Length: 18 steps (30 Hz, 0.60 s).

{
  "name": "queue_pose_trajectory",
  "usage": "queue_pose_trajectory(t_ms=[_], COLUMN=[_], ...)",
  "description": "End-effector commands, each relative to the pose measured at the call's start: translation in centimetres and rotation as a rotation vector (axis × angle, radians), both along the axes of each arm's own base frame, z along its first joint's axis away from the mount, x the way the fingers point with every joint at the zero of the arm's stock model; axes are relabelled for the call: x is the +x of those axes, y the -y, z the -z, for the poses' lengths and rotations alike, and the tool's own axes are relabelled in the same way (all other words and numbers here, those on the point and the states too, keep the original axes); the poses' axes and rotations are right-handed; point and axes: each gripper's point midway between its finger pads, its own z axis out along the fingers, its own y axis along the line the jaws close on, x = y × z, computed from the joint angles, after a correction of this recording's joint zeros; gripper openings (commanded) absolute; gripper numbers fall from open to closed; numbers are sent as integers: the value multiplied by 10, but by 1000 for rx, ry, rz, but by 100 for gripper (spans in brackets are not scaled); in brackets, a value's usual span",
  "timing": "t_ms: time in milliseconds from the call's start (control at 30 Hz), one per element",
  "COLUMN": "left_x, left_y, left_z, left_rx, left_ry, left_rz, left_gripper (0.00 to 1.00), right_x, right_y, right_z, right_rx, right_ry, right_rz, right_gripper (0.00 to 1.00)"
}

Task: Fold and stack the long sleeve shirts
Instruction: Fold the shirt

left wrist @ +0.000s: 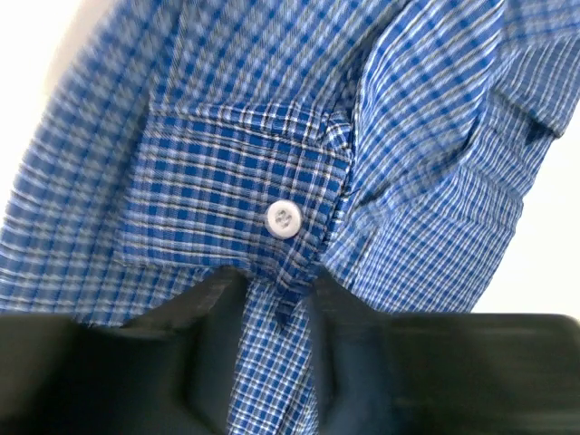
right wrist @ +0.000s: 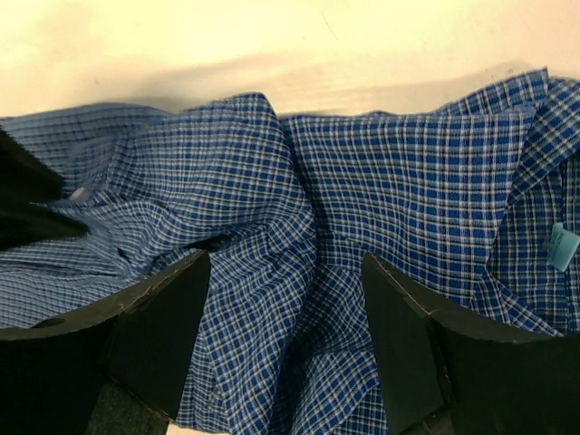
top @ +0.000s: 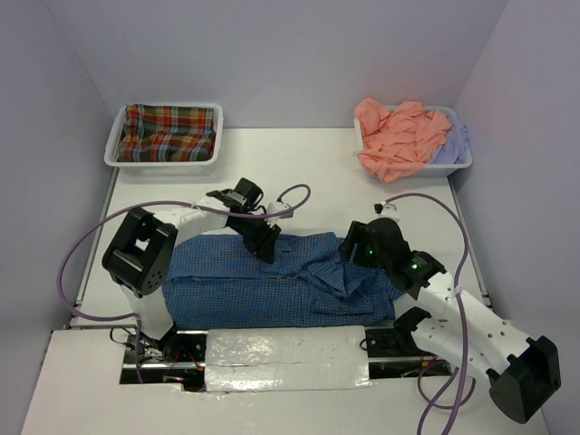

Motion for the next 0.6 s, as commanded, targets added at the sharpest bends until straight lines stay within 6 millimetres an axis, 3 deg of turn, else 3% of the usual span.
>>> queue_pose_trajectory(t_ms=[0, 33, 67, 100, 233, 300, 333, 400, 433, 567], left_x=[17, 21, 25, 29, 54, 75, 94, 105, 118, 120], left_y=[17, 18, 19, 18, 15, 18, 19, 26, 27, 43], left_z=[-22, -24, -27, -27, -39, -60, -79, -101, -122, -174], left_rx=[-71, -66, -68, -54, 3, 22, 46, 72, 98, 150], left_ry=[42, 53, 68, 80, 176, 272, 359, 473, 555, 768], left_rz=[3, -1, -6, -15, -32, -32, -48, -14, -25, 49], left_gripper=[38, 32, 9, 1, 0, 0, 0, 0, 0, 0], right_x=[1, 0, -1, -1, -3, -3, -1, -1, 1, 5], right_y=[3, 4, 7, 10, 23, 29, 35, 41, 48, 53], right_z=[8, 14, 17, 21, 22, 19, 20, 24, 27, 33], right_rx=[-1, -9, -16, -24, -31, -22, -20, -23, -26, -21], right_ry=[-26, -47, -62, -76, -101, -96, -102, -116, -129, -171], right_rz=[1, 5, 13, 26, 70, 94, 121, 139, 164, 180], right_gripper=[75, 74, 74, 73, 67, 61, 60, 56, 55, 50])
